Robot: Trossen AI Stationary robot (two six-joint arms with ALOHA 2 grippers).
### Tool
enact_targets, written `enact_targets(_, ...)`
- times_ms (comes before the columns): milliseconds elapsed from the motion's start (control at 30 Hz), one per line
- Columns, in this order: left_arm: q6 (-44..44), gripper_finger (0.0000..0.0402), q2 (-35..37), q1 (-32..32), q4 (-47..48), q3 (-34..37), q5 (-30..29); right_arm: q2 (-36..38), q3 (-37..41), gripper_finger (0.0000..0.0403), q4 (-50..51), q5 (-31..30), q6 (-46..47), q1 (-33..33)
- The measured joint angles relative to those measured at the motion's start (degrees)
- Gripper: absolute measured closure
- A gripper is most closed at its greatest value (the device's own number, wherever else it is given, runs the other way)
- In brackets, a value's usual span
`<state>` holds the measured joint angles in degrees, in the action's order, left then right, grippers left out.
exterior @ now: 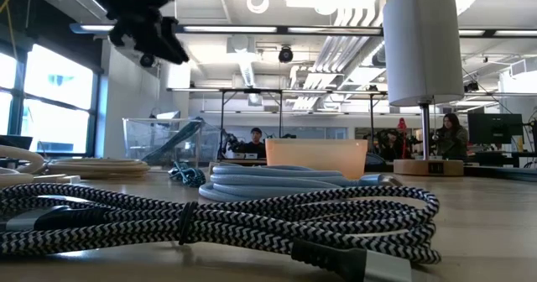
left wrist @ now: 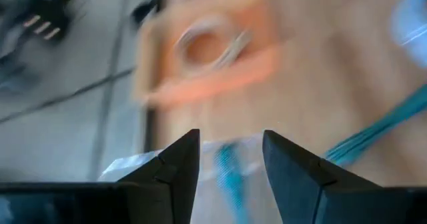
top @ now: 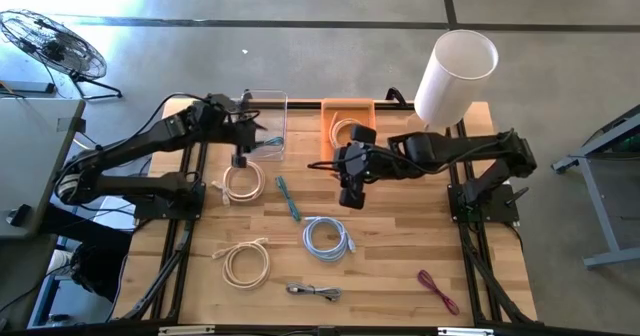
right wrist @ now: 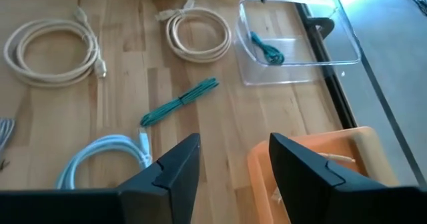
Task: Pick & Place USB Port
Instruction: Put the top white HDMI cable into the orange bin
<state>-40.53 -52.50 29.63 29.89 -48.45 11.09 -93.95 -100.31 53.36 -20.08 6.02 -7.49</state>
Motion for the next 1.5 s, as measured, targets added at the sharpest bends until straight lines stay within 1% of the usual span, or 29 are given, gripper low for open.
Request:
enact_targets(133,2.8,0.0241,1.8,0.0,-0.2,0.0,17.0,0.0,0.0,0.0231,1.5,0.0,0.0,-0.6)
enact_targets(200,5.6,0.0241,2.6,0.0,-0.1,0.0,23.3,0.0,0.0,0.0231,2.0,-0.1,0.0,-0.6)
enact_targets(233,6.9,0.0241,3.0,0.0,-0.1,0.0,25.0,0.0,0.0,0.0231,2.1,-0.2,0.0,-0.6)
enact_targets(300,9.1,0.0241,3.6,0.0,-0.1,0.0,27.1,0.0,0.0,0.0230,2.2,-0.3,-0.3,-0.6)
enact_targets(433,15.5,0.0241,3.7,-0.4,1.0,0.0,27.9,0.0,0.0,0.0231,2.2,-0.3,-1.7,-0.6)
enact_targets(500,17.7,0.0241,3.7,-1.8,2.6,0.0,28.3,0.0,0.0,0.0230,2.3,0.1,-2.0,-0.6)
enact_targets(567,19.6,0.0241,3.8,-4.2,6.2,0.0,27.9,0.0,0.0,0.0230,2.9,0.2,-2.0,-0.6)
enact_targets(633,21.6,0.0241,4.1,-7.1,10.4,0.0,25.0,0.0,0.0,0.0231,3.5,0.8,-2.0,-0.6)
enact_targets(800,29.0,0.0241,4.4,-15.7,21.4,0.0,9.9,0.0,0.0,0.0231,3.8,1.6,-3.4,-0.6)
enact_targets(867,31.6,0.0241,4.4,-19.3,24.7,0.0,5.7,0.0,0.0,0.0231,3.8,1.6,-3.6,-0.8)
enact_targets(1000,35.9,0.0241,3.8,-26.8,28.2,0.0,-1.4,0.0,0.0,0.0231,3.8,2.7,-4.7,-0.8)
enact_targets(1100,39.5,0.0240,3.2,-31.7,28.8,0.8,-7.6,0.0,0.0,0.0231,3.8,3.9,-4.8,-0.8)
enact_targets(1200,43.2,0.0241,1.8,-35.5,29.1,2.3,-11.6,0.0,0.0,0.0231,3.9,4.6,-4.8,-0.8)
enact_targets(1300,45.8,0.0241,-0.7,-38.3,29.1,4.5,-13.0,0.0,0.0,0.0231,4.3,6.4,-4.8,-0.8)
enact_targets(1400,47.7,0.0241,-4.5,-40.0,29.0,6.5,-14.2,0.0,0.0,0.0231,4.3,7.2,-5.0,-0.8)
enact_targets(1500,49.4,0.0241,-8.6,-40.2,28.8,7.9,-17.3,0.0,0.0,0.0231,4.3,8.2,-5.0,-0.8)
